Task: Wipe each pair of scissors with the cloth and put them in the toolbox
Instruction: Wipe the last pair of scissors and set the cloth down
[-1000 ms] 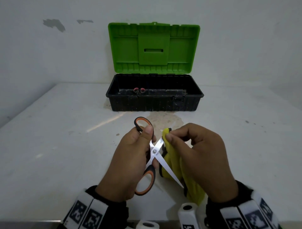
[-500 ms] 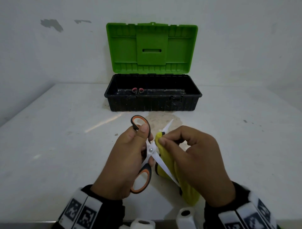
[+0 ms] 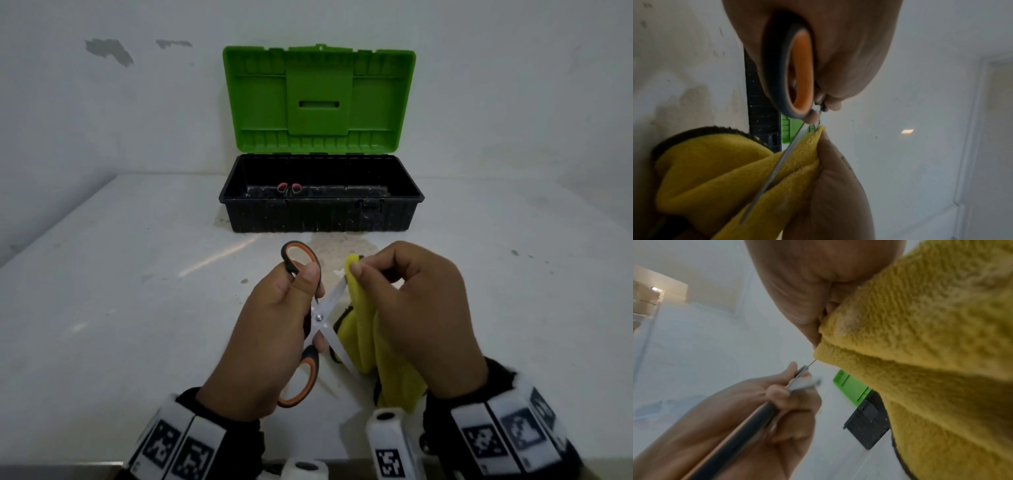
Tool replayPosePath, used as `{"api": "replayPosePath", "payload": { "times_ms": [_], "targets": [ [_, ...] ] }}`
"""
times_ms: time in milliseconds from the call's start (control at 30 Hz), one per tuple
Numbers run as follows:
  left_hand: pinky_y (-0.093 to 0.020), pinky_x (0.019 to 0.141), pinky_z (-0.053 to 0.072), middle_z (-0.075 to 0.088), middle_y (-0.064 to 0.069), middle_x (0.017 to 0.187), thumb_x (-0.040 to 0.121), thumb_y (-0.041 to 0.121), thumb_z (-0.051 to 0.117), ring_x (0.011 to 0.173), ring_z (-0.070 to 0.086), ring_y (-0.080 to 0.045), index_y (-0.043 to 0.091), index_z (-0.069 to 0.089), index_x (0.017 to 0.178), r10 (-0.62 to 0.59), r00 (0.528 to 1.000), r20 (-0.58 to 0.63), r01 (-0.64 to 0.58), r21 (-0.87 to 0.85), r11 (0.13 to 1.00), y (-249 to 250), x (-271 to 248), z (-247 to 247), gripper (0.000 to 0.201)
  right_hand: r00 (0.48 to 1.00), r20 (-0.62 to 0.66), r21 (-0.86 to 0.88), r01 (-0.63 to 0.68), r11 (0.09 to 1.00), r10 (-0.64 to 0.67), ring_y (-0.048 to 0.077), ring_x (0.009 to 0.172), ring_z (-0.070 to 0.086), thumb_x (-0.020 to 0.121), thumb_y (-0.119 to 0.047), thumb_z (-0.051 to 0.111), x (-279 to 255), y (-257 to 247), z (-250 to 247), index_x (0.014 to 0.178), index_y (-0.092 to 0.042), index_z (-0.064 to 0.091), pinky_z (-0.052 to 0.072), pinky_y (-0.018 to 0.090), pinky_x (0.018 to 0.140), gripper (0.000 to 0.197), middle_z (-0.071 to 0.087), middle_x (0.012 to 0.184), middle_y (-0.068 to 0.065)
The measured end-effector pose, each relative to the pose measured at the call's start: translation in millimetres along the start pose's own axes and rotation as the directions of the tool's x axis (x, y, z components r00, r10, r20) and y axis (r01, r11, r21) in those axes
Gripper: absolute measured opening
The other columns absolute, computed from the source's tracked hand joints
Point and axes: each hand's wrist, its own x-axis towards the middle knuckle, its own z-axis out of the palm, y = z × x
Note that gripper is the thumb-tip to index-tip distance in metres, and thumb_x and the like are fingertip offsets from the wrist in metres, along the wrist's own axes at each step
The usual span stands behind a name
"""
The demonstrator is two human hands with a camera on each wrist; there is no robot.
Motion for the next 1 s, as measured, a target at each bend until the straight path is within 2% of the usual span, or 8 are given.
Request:
{"api": "replayPosePath", "payload": {
  "times_ms": [167, 433, 567, 633, 733, 867, 933, 1000],
  "targets": [
    [-0.018, 0.043, 0.043, 0.048, 0.006, 0.046, 0.098, 0.046, 0.042, 0.044, 0.054, -0.011, 0.009, 0.057, 0.089, 0.012, 0.999, -0.039, -0.011, 0.024, 1.0, -5, 1, 4, 0.041, 0.996, -0.076, 0.024, -0.04, 0.999, 0.042, -0.003, 0.07, 0.061, 0.084, -0.026, 0.076, 10, 6, -10, 0.073, -0.025, 0.071, 0.043, 0.004, 0.061, 0.012, 0.066, 0.067, -0.017],
    [-0.021, 0.05, 0.05, 0.05, 0.01, 0.047, 0.096, 0.05, 0.04, 0.047, 0.055, -0.006, 0.016, 0.055, 0.082, 0.053, 0.997, -0.064, -0.048, 0.08, 0.996, -9, 4, 6, 0.04, 0.993, 0.09, 0.015, 0.078, 0.997, -0.079, 0.0, 0.072, 0.061, 0.083, -0.026, 0.075, -28, -8, 11, 0.074, -0.024, 0.07, 0.044, 0.004, 0.062, 0.011, 0.062, 0.064, -0.019],
    [-0.016, 0.046, 0.046, 0.05, 0.007, 0.047, 0.097, 0.047, 0.041, 0.044, 0.054, -0.006, 0.009, 0.057, 0.09, 0.09, 0.996, -0.024, -0.087, 0.111, 0.99, -9, 3, 4, 0.042, 1.0, -0.005, -0.017, -0.001, 1.0, 0.001, 0.001, 0.071, 0.06, 0.085, -0.024, 0.075, -12, 1, 9, 0.07, -0.024, 0.066, 0.042, 0.004, 0.061, 0.017, 0.061, 0.063, -0.017],
    [-0.018, 0.047, 0.047, 0.052, 0.004, 0.052, 0.097, 0.047, 0.042, 0.045, 0.055, -0.007, 0.009, 0.057, 0.089, 0.103, 0.994, -0.022, -0.1, 0.103, 0.99, -10, 2, 4, 0.042, 0.998, -0.047, -0.009, -0.042, 0.999, 0.041, 0.0, 0.071, 0.06, 0.084, -0.024, 0.076, -6, 4, 8, 0.069, -0.025, 0.065, 0.042, 0.004, 0.06, 0.019, 0.062, 0.064, -0.015],
    [-0.023, 0.051, 0.05, 0.05, 0.008, 0.051, 0.097, 0.048, 0.042, 0.045, 0.054, -0.007, 0.013, 0.059, 0.087, 0.075, 0.996, -0.042, -0.072, 0.066, 0.995, -13, 4, 3, 0.04, 1.0, 0.019, -0.008, -0.017, 1.0, 0.017, 0.003, 0.069, 0.061, 0.085, -0.024, 0.075, -12, -1, 12, 0.07, -0.023, 0.066, 0.044, 0.007, 0.06, 0.017, 0.062, 0.064, -0.015],
    [-0.022, 0.053, 0.05, 0.05, 0.012, 0.049, 0.09, 0.056, 0.04, 0.053, 0.057, -0.011, 0.015, 0.06, 0.087, 0.082, 0.996, -0.045, -0.078, 0.089, 0.993, -15, 6, 0, 0.046, 0.993, 0.099, 0.011, 0.062, 0.998, -0.063, 0.007, 0.067, 0.06, 0.084, -0.026, 0.075, -25, -7, 15, 0.069, -0.024, 0.067, 0.047, 0.014, 0.058, 0.017, 0.06, 0.062, -0.017],
    [-0.023, 0.053, 0.049, 0.051, 0.011, 0.05, 0.087, 0.059, 0.039, 0.053, 0.058, -0.012, 0.017, 0.059, 0.086, 0.099, 0.994, -0.04, -0.095, 0.089, 0.991, -14, 6, -1, 0.047, 0.996, 0.083, 0.003, 0.015, 1.0, -0.015, 0.007, 0.068, 0.06, 0.083, -0.029, 0.075, -18, -5, 12, 0.068, -0.026, 0.066, 0.047, 0.014, 0.059, 0.018, 0.061, 0.062, -0.015],
    [-0.021, 0.05, 0.048, 0.053, 0.006, 0.054, 0.086, 0.059, 0.04, 0.05, 0.058, -0.012, 0.017, 0.058, 0.085, 0.111, 0.993, -0.035, -0.108, 0.084, 0.991, -14, 5, 0, 0.046, 0.998, 0.022, 0.012, -0.056, 0.998, 0.055, 0.003, 0.068, 0.06, 0.084, -0.028, 0.075, -8, -2, 9, 0.067, -0.027, 0.065, 0.045, 0.009, 0.06, 0.02, 0.062, 0.062, -0.014]
  ]
}}
